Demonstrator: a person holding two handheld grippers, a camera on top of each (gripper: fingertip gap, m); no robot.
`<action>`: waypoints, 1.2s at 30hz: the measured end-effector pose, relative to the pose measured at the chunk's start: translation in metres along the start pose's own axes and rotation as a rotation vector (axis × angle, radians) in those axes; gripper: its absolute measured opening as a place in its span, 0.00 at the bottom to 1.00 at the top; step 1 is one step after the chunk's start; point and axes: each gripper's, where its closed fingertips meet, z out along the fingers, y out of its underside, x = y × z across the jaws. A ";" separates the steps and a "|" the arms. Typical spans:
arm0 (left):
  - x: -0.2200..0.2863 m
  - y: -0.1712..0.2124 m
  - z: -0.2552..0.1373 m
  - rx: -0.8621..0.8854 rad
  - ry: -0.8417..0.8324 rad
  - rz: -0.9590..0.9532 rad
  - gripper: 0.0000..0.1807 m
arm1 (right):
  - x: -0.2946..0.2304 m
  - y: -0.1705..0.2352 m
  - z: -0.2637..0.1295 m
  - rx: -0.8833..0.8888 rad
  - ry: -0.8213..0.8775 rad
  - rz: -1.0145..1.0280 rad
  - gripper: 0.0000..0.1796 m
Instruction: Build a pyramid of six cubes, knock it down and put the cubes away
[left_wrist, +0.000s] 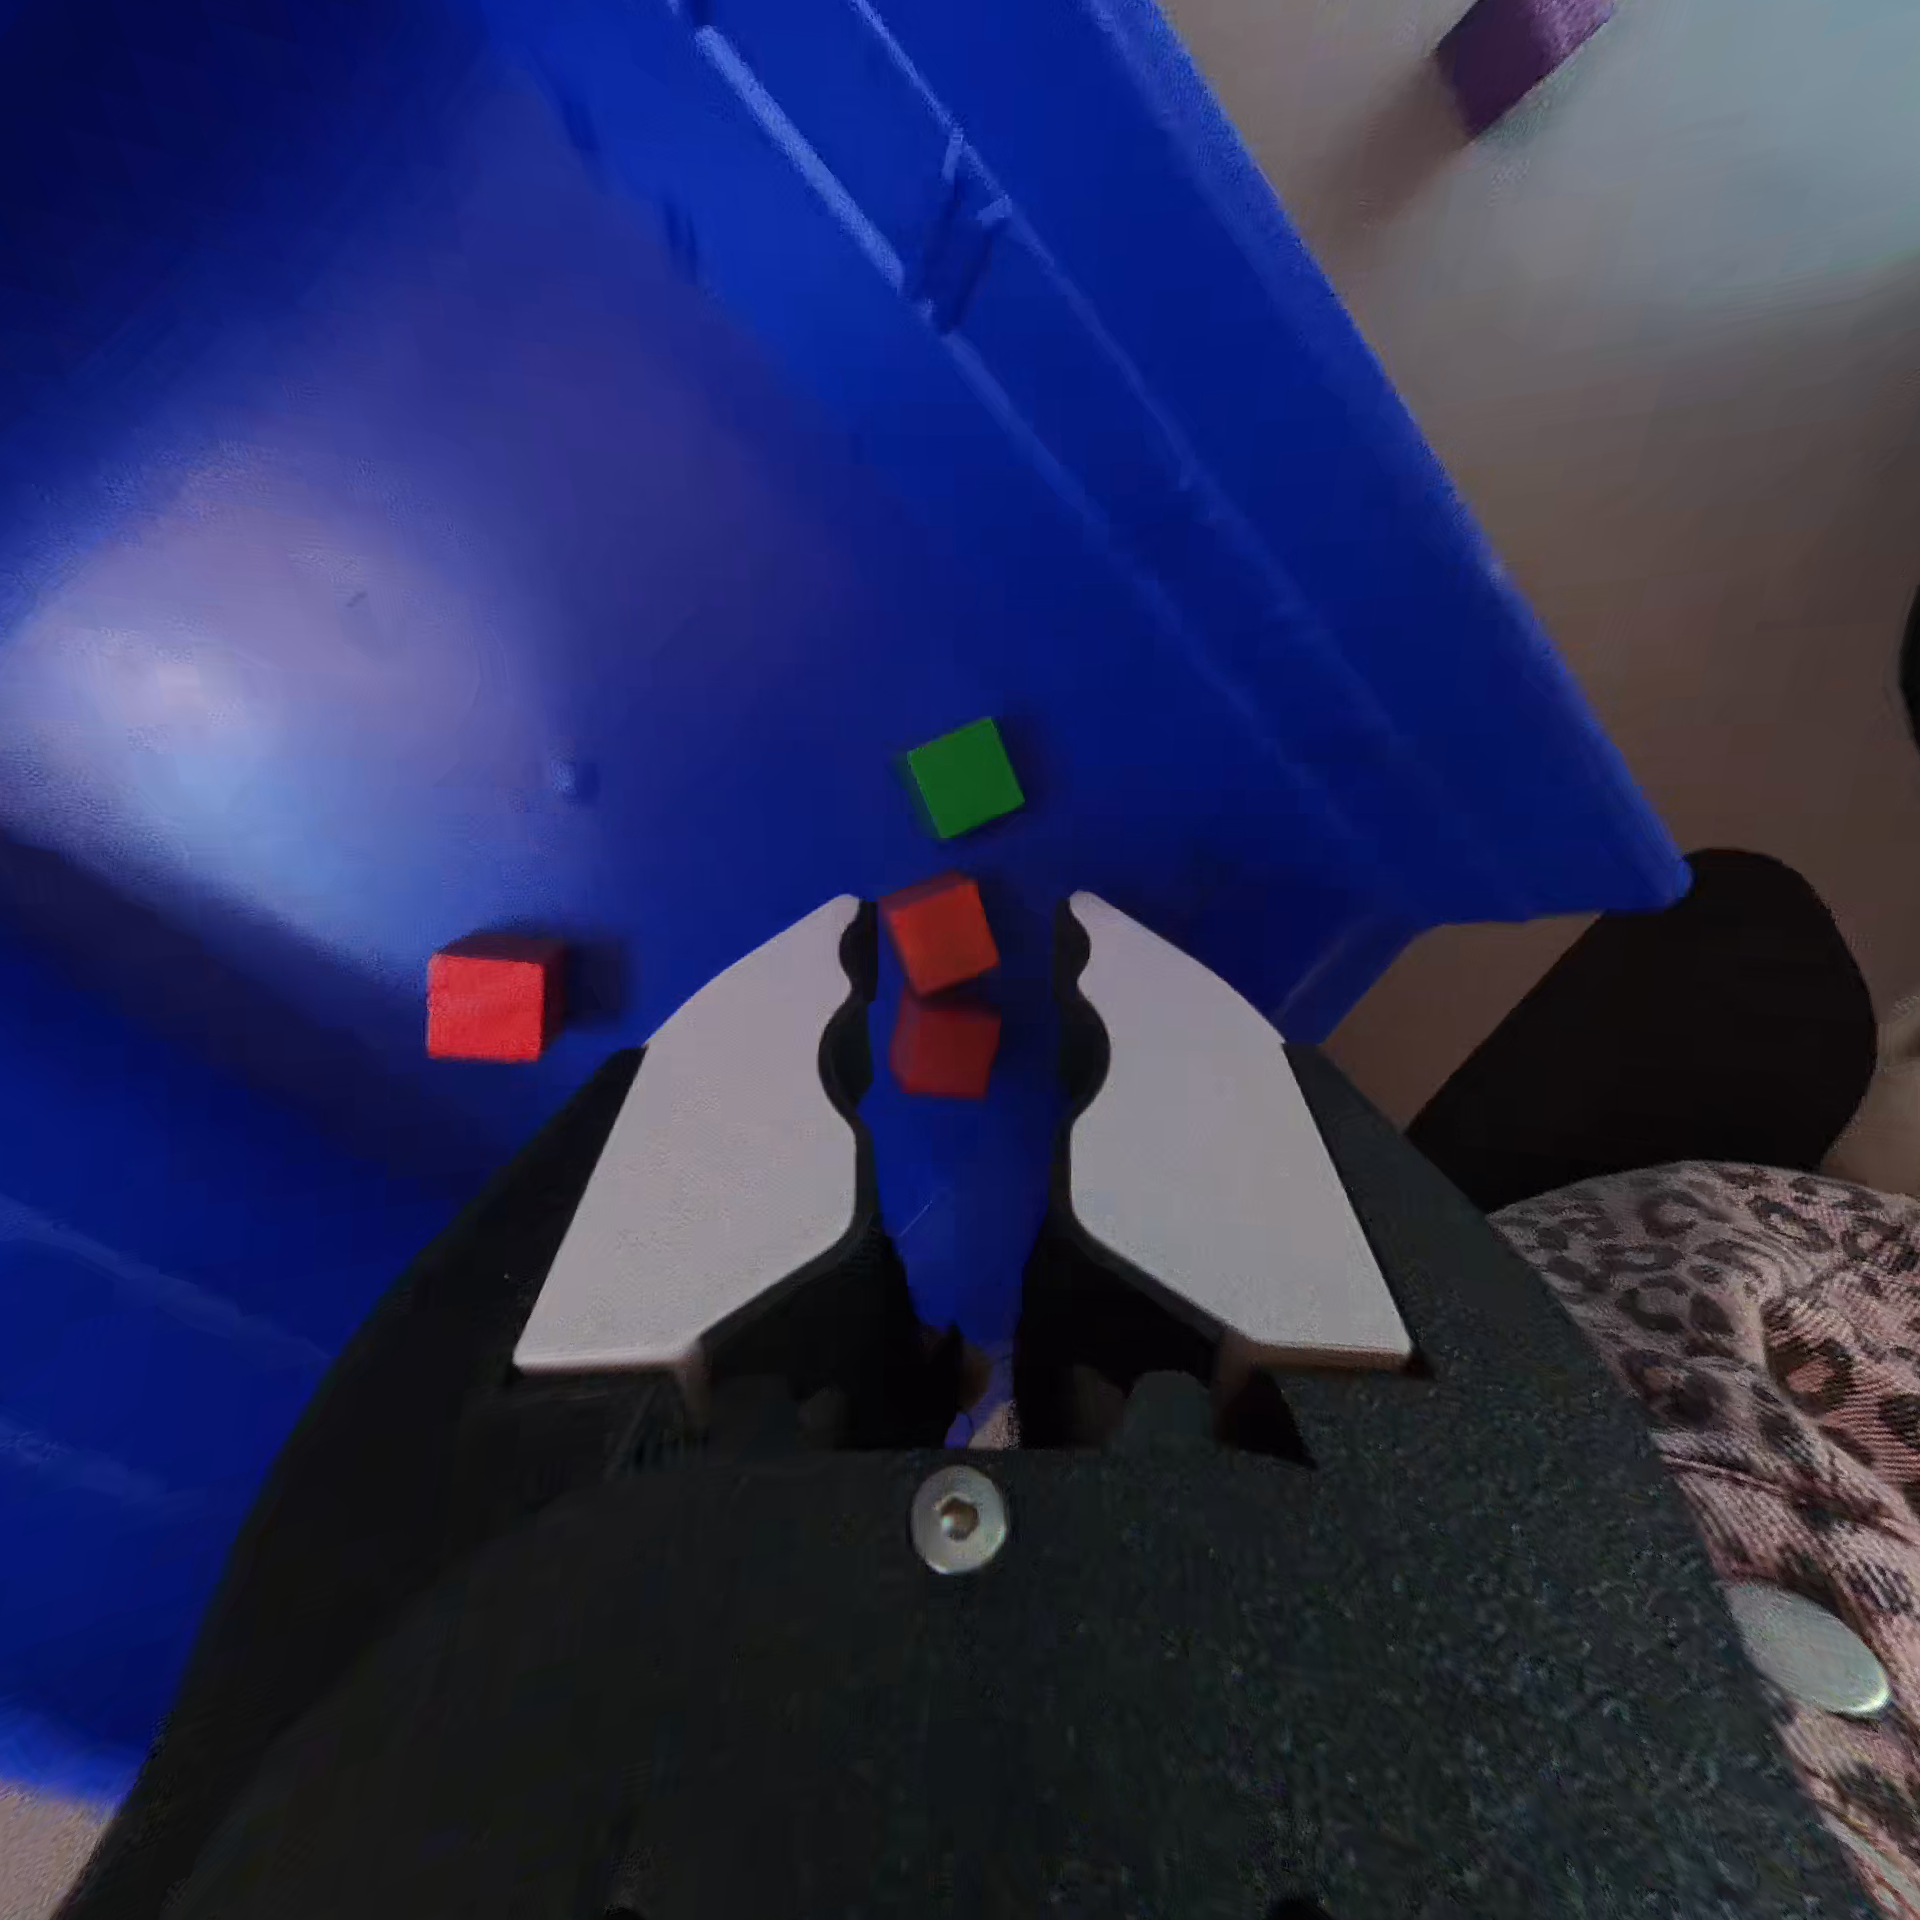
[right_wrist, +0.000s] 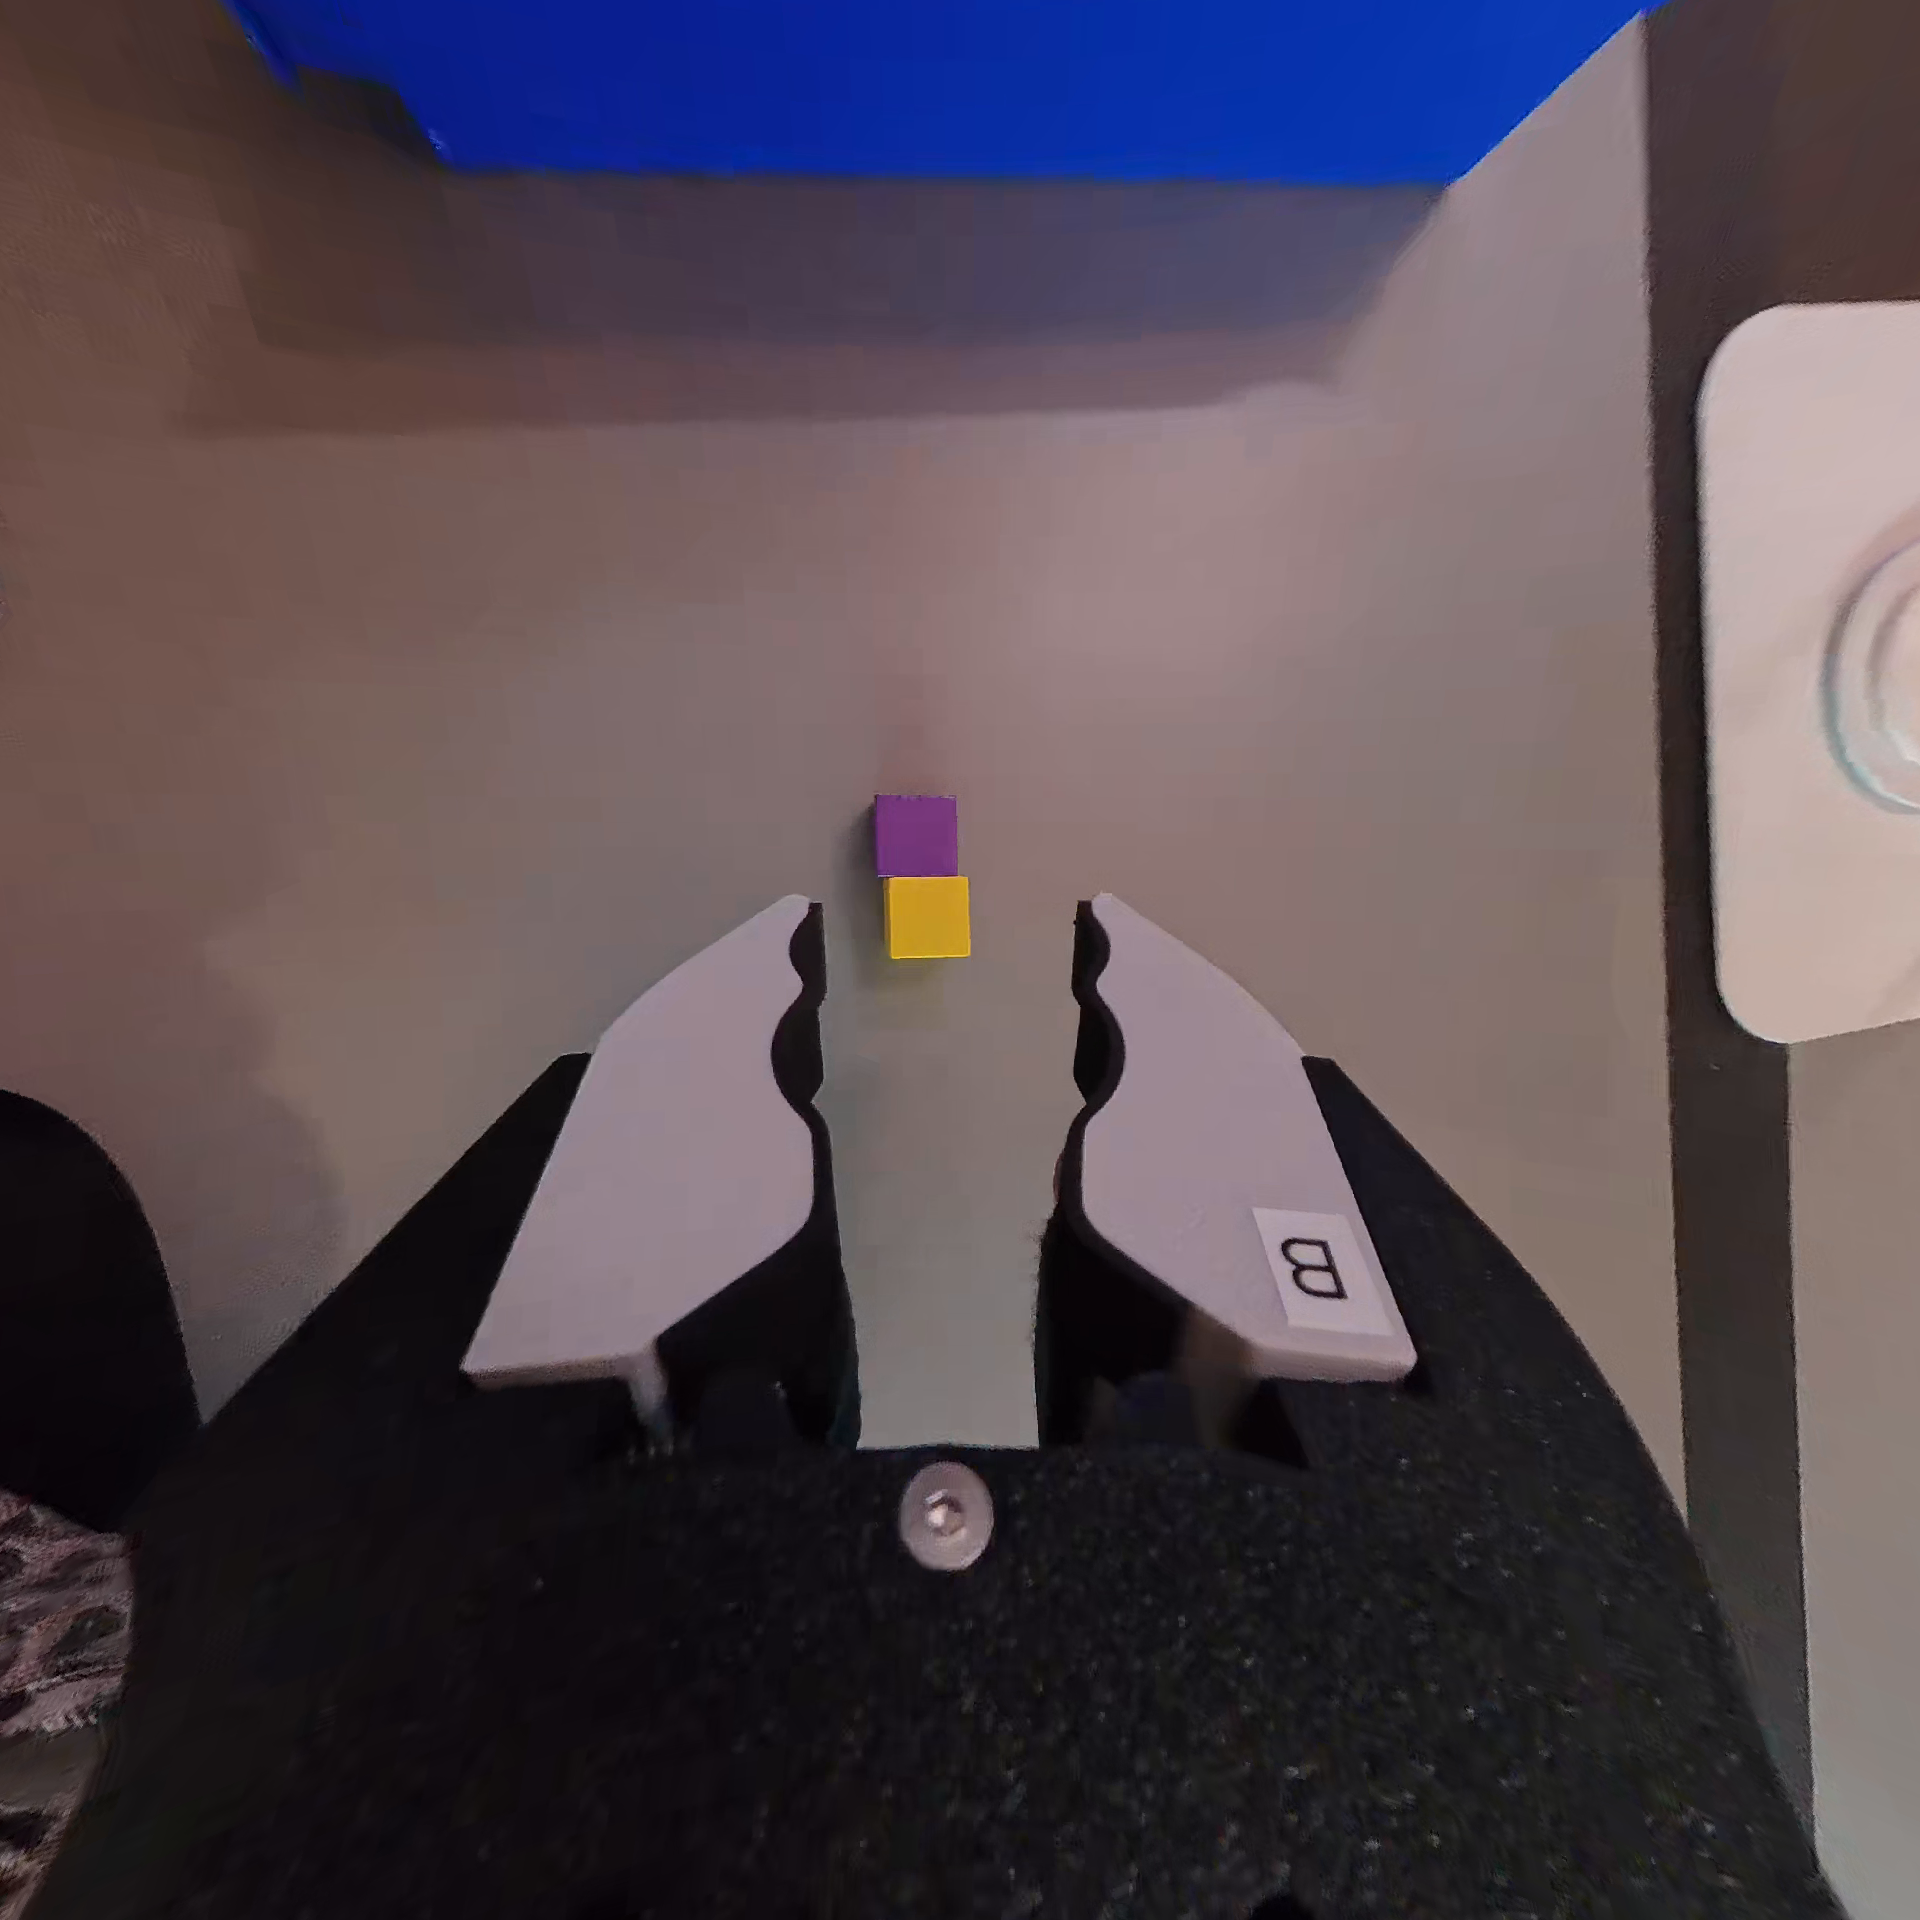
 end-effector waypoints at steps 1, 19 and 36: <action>0.003 -0.007 0.007 0.002 0.037 0.007 0.18 | 0.001 -0.001 -0.007 0.023 0.009 0.004 0.25; 0.057 -0.142 -0.141 1.150 0.045 0.350 0.12 | 0.021 -0.097 -0.136 0.960 0.162 0.048 0.21; 0.202 -0.164 -0.133 1.250 0.578 0.875 0.12 | -0.031 -0.154 -0.172 1.241 -0.074 0.032 0.15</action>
